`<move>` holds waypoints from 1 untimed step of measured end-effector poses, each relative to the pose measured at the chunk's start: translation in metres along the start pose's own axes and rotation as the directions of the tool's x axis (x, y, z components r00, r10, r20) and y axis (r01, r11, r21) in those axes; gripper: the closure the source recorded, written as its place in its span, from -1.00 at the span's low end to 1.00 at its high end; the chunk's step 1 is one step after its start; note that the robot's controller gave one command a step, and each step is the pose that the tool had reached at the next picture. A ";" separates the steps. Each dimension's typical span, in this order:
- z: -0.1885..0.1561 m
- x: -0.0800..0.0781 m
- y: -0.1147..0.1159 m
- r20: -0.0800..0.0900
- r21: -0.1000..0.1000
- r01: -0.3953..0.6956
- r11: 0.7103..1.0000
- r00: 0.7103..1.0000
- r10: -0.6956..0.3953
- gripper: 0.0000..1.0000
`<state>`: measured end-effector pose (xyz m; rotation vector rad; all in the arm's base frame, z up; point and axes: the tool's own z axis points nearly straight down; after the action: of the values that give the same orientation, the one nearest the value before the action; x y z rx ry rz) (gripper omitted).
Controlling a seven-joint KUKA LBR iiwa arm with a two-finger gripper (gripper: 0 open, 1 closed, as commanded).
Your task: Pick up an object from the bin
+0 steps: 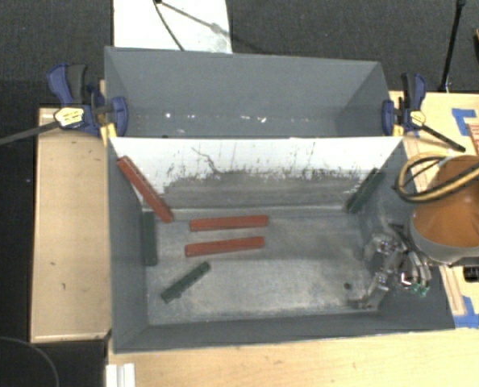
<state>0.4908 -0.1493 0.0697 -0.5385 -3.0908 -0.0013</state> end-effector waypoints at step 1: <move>-0.032 -0.026 0.103 0.010 -0.007 -0.127 0.992 0.992 0.127 -1.00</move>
Offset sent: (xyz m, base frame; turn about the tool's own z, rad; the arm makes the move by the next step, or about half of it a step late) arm 0.0559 0.0824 0.0303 0.1354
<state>0.5500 -0.0615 0.1019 -0.7374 -3.0616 -0.0078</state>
